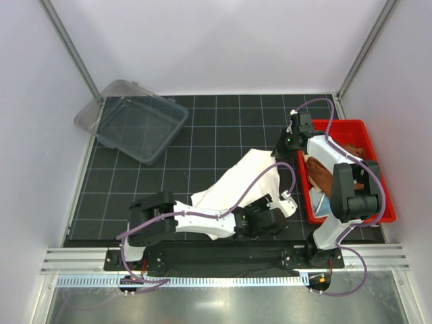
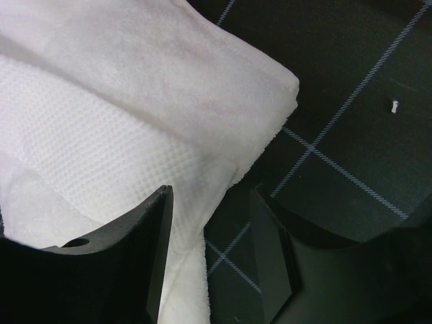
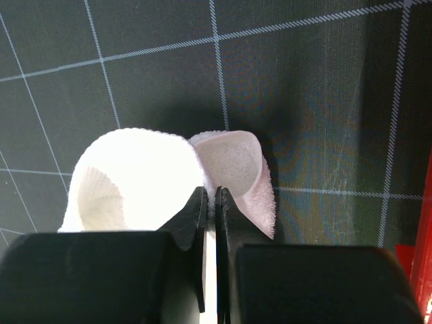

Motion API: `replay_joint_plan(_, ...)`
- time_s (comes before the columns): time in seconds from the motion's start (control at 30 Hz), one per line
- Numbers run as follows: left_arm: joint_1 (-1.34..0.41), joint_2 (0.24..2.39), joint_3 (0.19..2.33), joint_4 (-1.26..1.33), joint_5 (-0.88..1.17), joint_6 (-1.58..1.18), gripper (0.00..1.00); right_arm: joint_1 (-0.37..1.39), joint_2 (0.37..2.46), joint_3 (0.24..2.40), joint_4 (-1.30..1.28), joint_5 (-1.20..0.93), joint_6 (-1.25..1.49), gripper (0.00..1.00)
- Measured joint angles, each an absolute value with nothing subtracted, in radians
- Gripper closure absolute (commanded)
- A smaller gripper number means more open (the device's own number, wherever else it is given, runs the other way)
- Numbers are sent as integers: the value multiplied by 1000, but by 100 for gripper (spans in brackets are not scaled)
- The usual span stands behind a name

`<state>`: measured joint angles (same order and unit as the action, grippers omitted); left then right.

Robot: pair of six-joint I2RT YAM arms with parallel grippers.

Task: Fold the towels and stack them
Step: Flatten out the crumpled towel

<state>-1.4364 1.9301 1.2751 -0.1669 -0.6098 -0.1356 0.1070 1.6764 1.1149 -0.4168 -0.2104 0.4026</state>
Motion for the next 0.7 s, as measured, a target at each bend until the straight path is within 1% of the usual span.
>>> replay_joint_plan(0.17,-1438,1990,1298,-162,-628,-149,48,101,1676,1115,-416,-214,403,99)
replay_joint_plan(0.3,-1438,2024,1308,-162,-654,-149,51,96,1676,1115,-417,-217,402,99)
replay_joint_plan(0.53,-1433,2015,1308,-161,-743,-150,57,90,1676,1115,-416,-221,398,99)
replay_joint_plan(0.63,-1428,2004,1308,-161,-762,-149,61,88,1676,1114,-414,-224,399,99)
replay_joint_plan(0.7,-1425,2000,1308,-159,-767,-150,69,88,1676,1114,-414,-225,399,99)
